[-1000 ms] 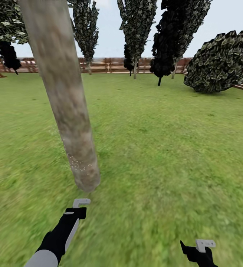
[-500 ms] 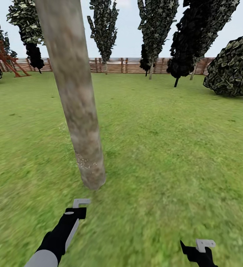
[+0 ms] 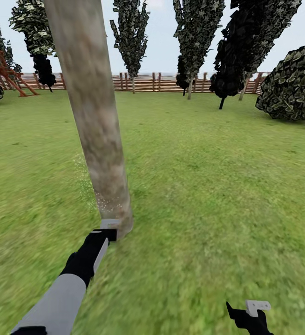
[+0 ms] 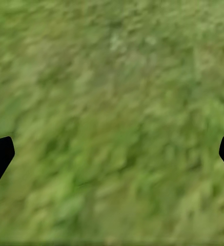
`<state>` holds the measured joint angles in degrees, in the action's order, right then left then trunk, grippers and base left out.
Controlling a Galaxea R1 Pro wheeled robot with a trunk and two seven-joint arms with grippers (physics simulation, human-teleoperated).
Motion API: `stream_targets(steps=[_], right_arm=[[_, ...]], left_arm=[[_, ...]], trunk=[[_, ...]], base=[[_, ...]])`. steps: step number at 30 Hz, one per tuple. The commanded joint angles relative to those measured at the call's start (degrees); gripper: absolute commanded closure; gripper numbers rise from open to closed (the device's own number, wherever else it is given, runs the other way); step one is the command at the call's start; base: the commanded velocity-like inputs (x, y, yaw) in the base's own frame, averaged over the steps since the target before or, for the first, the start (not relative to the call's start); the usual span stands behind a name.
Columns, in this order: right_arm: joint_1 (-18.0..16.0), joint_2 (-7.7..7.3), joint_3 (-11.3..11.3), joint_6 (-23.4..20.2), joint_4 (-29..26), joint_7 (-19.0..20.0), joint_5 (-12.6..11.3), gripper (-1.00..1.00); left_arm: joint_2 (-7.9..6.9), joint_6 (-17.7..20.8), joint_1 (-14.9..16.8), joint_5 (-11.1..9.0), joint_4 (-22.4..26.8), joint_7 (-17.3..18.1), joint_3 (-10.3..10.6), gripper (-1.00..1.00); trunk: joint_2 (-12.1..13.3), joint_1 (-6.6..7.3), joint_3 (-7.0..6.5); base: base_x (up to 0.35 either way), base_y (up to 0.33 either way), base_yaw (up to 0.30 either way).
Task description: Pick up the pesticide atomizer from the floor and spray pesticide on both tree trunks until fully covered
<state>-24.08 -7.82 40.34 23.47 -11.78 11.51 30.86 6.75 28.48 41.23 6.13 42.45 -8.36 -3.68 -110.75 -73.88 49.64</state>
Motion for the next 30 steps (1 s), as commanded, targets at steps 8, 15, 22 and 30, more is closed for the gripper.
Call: stream_targets(steps=[8, 15, 22, 30], right_arm=[[0.0, 0.0, 0.0, 0.0, 0.0, 0.0, 0.0, -1.0], [0.0, 0.0, 0.0, 0.0, 0.0, 0.0, 0.0, -1.0], [0.0, 0.0, 0.0, 0.0, 0.0, 0.0, 0.1, -1.0], [0.0, 0.0, 0.0, 0.0, 0.1, 0.0, 0.1, -1.0]], left_arm=[[-1.63, 5.3, 0.6, 0.2, 7.7, 0.6, -6.4, 1.0], [-0.42, 8.9, 0.8, 0.2, 9.5, 0.6, -3.8, 1.0], [-0.64, 13.9, 0.7, 0.1, 17.3, 0.5, 0.5, 1.0], [-7.05, 14.3, 0.7, 0.2, 18.6, 1.3, 0.6, 1.0]], trunk=[[0.0, 0.0, 0.01], [0.0, 0.0, 0.01], [0.0, 0.0, 0.01], [0.0, 0.0, 0.01]], base=[[0.0, 0.0, 0.0], [0.0, 0.0, 0.0], [0.0, 0.0, 0.0], [0.0, 0.0, 0.0]])
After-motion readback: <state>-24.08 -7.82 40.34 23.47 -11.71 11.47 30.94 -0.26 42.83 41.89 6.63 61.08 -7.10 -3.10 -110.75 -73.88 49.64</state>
